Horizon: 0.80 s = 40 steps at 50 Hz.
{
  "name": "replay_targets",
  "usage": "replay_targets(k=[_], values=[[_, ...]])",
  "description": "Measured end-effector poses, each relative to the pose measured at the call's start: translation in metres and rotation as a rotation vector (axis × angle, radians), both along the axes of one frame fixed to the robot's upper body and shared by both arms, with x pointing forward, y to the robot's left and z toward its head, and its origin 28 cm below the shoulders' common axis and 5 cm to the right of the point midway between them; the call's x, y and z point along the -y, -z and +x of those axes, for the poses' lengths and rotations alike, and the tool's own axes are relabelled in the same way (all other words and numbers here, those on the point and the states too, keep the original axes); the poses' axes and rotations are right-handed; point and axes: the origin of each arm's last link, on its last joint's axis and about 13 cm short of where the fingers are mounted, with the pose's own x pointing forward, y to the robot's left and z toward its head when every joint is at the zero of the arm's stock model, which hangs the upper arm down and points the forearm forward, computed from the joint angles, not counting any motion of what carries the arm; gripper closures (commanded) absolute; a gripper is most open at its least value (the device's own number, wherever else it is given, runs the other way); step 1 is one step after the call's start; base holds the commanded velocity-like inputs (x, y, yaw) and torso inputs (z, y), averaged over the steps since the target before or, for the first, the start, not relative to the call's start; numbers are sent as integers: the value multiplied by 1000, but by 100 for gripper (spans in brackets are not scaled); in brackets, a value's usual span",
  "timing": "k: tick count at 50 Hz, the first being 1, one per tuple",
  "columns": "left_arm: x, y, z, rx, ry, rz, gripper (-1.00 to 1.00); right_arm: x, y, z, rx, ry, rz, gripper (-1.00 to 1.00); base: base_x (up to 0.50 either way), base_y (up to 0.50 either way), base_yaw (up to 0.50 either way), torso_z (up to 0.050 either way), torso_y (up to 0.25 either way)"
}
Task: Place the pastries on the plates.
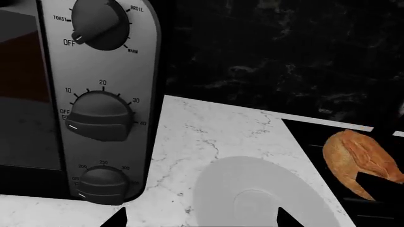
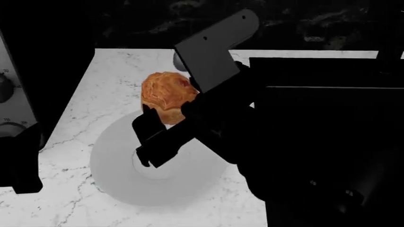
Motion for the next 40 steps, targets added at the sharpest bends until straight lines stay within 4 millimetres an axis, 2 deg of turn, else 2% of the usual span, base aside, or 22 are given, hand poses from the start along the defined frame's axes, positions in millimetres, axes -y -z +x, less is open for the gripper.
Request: replay_targets(k=[24,37,38,40], values=[[-1,2,-4,-7,-11,-9,-100,-21,45,15,-113,-41,-62,100,0,0,0,0,0],[-2,2,-5,-9,-15,-15,-100,-26,59,15,-174,-65,-85,100,0,0,0,0,0],[-2,2,-5,-9,-15,-15,-100,-26,60,15,-176,-66,-85,-100,0,0,0,0,0],[-2,2,-5,-9,-15,-16,-100,-26,60,16,-178,-69,-88,-100,0,0,0,0,0]])
